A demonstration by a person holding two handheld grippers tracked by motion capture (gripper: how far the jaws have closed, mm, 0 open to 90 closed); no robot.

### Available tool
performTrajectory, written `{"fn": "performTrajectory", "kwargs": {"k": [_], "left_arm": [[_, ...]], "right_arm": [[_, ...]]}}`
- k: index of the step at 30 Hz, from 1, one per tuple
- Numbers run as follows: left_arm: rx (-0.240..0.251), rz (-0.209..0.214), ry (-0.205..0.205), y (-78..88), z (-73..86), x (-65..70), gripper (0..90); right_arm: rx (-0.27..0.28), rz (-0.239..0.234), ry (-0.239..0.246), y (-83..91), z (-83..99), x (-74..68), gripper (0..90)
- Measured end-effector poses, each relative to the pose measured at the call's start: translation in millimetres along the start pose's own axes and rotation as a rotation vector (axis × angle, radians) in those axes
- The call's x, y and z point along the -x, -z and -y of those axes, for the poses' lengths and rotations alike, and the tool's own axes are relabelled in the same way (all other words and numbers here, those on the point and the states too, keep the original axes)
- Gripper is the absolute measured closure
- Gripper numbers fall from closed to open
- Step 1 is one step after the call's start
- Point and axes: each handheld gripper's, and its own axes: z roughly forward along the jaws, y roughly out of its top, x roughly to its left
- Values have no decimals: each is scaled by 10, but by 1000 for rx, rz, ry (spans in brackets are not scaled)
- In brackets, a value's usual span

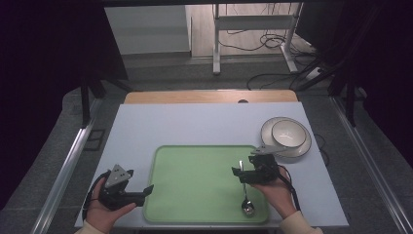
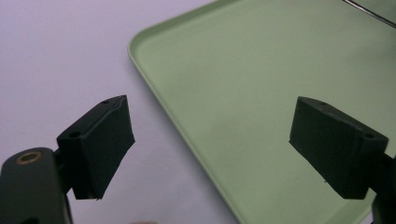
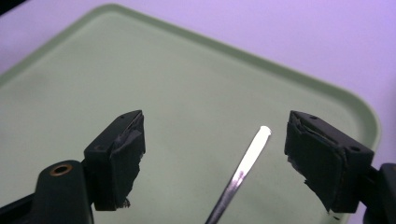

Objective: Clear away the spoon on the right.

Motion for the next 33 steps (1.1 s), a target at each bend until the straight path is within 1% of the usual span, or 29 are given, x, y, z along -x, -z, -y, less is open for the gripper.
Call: {"fn": "performTrajectory", "kwargs": {"k": [1,2,4,5,8,9,10,11,12,13,14,15,16,17,20,21,22,23,26,27,28,30,31,32,33], "left_arm": [[1,0,-1,-3,-7,-2,132],[1,0,-1,-3,-7,-2,132],[3,0,0,-7,-13,-3,132],[1,1,2,-12,-20,-7,132],[-1,2,0,-28,-18,-8,132],[-5,4,-6,-43,-16,-7,132],[-5,4,-6,-43,-16,-7,132],[-7,4,-8,-47,-18,-6,132],[-7,4,-8,-47,-18,-6,132],[-6,3,-6,-44,-18,-5,133],[-5,3,-2,-40,-21,-4,133],[-3,1,-1,-41,-27,-5,132],[0,1,-1,-42,-41,-6,132],[6,3,-3,-44,-56,-6,132],[16,8,-16,-50,-67,5,132],[15,10,-15,-43,-59,-3,132],[15,10,-15,-43,-59,-3,132],[22,10,-7,-41,-57,-2,132],[31,10,-11,-21,-62,10,132],[35,9,-15,-18,-65,24,132],[35,9,-15,-18,-65,24,132],[31,8,-19,-24,-62,34,133],[29,8,-19,-32,-61,37,133],[27,8,-17,-40,-60,39,133],[23,7,-19,-45,-61,39,133]], "right_arm": [[20,-25,2,36,-4,-5,198],[20,-25,2,36,-4,-5,198],[41,-41,7,67,-8,4,198],[61,-50,11,104,-10,20,198],[76,-61,11,149,-13,35,197],[89,-63,23,198,-13,57,197],[89,-63,23,198,-13,57,197],[107,-78,35,252,-8,82,192],[107,-78,35,252,-8,82,192],[126,-82,46,318,1,110,189],[126,-82,46,318,1,110,189],[145,-86,56,388,15,145,181],[157,-81,58,427,26,159,181],[157,-81,58,427,26,159,181],[180,-59,67,550,60,201,179],[199,-35,64,654,96,221,179],[199,-35,64,654,96,221,179],[210,-30,61,711,121,234,178],[240,-8,55,883,223,284,179],[253,6,58,981,306,332,179],[253,6,58,981,306,332,179],[259,20,59,1048,397,386,179],[262,36,57,1084,481,445,179],[262,36,57,1084,481,445,179],[260,43,54,1091,512,475,179]]}}
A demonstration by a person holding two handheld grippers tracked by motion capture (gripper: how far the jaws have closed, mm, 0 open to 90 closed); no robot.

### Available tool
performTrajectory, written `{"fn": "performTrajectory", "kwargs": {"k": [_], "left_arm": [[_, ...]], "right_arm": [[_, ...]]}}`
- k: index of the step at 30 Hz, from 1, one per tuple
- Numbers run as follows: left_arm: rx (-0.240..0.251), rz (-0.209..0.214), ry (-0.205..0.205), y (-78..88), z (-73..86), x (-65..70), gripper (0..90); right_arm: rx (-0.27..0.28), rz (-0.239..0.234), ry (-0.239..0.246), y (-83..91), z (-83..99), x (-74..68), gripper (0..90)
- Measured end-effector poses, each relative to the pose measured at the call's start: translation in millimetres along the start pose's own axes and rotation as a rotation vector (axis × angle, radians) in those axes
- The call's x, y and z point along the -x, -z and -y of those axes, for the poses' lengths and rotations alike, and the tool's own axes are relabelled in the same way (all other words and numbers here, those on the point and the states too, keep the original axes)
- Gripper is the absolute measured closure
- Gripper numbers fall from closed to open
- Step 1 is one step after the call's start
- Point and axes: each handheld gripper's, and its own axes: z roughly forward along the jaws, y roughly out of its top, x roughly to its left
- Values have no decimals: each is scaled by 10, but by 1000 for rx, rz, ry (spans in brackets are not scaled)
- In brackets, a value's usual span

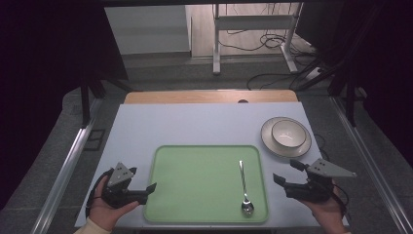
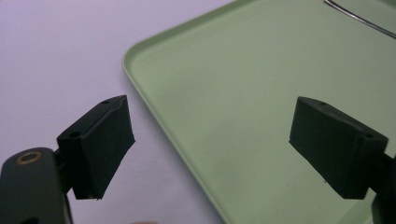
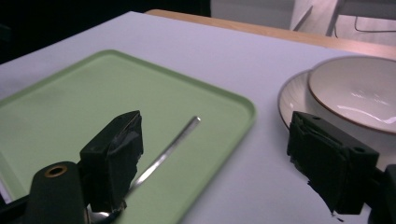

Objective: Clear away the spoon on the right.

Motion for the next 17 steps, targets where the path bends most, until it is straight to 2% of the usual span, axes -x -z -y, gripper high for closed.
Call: {"fn": "performTrajectory", "kwargs": {"k": [4,10,17], "left_arm": [[-5,-2,2,-20,1,-5,133],[-1,-3,5,-9,0,-10,133],[3,-8,10,0,7,-15,133]], "right_arm": [[-8,6,-22,-4,44,78,180],[-11,-11,-6,-43,37,43,179],[7,-10,-15,-36,20,46,179]]}}
